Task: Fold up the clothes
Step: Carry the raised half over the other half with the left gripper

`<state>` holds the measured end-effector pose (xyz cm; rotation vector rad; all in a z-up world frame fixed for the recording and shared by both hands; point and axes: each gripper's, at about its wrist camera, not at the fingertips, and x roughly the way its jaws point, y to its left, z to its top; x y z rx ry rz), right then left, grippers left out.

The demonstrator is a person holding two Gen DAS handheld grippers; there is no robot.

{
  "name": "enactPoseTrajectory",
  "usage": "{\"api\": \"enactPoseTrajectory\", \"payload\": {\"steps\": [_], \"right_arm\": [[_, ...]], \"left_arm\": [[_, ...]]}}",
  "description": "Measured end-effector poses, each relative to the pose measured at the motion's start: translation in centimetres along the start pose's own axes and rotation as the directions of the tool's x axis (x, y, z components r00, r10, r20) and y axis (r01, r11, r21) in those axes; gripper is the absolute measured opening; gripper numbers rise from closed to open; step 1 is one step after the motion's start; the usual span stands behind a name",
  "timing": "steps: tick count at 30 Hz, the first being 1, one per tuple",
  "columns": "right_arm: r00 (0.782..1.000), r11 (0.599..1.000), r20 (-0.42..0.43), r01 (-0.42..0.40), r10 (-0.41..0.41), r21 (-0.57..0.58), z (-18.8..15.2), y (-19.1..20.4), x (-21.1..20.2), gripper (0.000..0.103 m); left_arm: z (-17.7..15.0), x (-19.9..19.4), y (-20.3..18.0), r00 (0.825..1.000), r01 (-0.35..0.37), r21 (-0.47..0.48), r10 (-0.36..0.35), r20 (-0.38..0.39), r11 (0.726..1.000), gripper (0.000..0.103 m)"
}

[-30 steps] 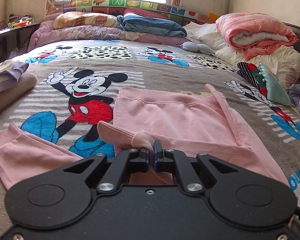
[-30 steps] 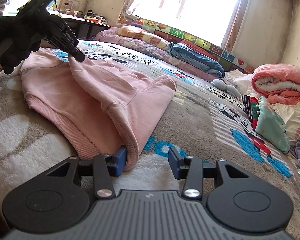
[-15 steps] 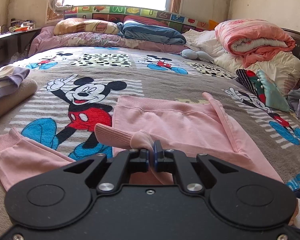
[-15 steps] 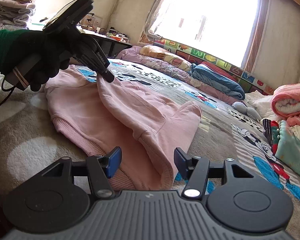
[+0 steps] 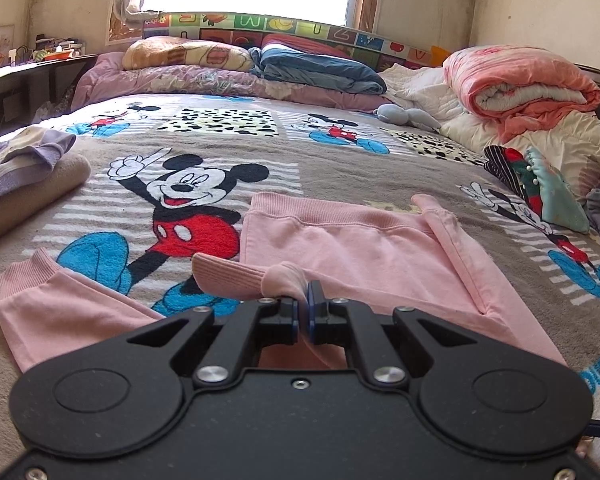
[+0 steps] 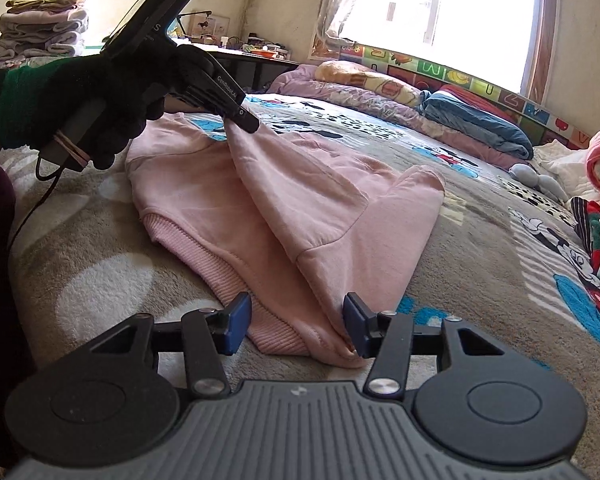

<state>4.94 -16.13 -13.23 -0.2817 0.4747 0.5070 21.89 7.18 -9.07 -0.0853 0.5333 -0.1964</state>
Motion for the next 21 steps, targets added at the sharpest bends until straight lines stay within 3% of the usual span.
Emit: {"api": "enactPoseTrajectory", "payload": {"steps": [7,13,16,18,21], "right_arm": [[0.999,0.999,-0.016,-0.038,0.038,-0.033,0.5,-0.4,-0.6,0.053],[0.997,0.999,0.076,-0.018,0.020,-0.028,1.3,-0.8,-2.4,0.057],[0.999,1.000,0.044,-0.018,0.018,0.009,1.2,-1.5,-0.8,0.059],[0.997,0.997,-0.023,-0.073,0.074,0.035,0.9,-1.6,0.5,0.063],[0.995,0.996,-0.046,-0.085,0.084,-0.011,1.1,-1.0,0.6,0.065]], "left_arm": [[-0.5,1.0,0.7,0.997,0.006,-0.033,-0.008,-0.073,0.999,0.004],[-0.2,0.7,2.3,0.996,0.049,-0.167,-0.061,-0.068,0.985,0.011],[-0.1,0.5,3.2,0.995,0.061,-0.233,-0.078,-0.064,0.971,0.018],[-0.1,0.4,3.9,0.994,0.069,-0.284,-0.091,-0.063,0.956,0.020],[-0.2,0.3,5.6,0.990,0.092,-0.389,-0.128,-0.067,0.917,0.020]]}}
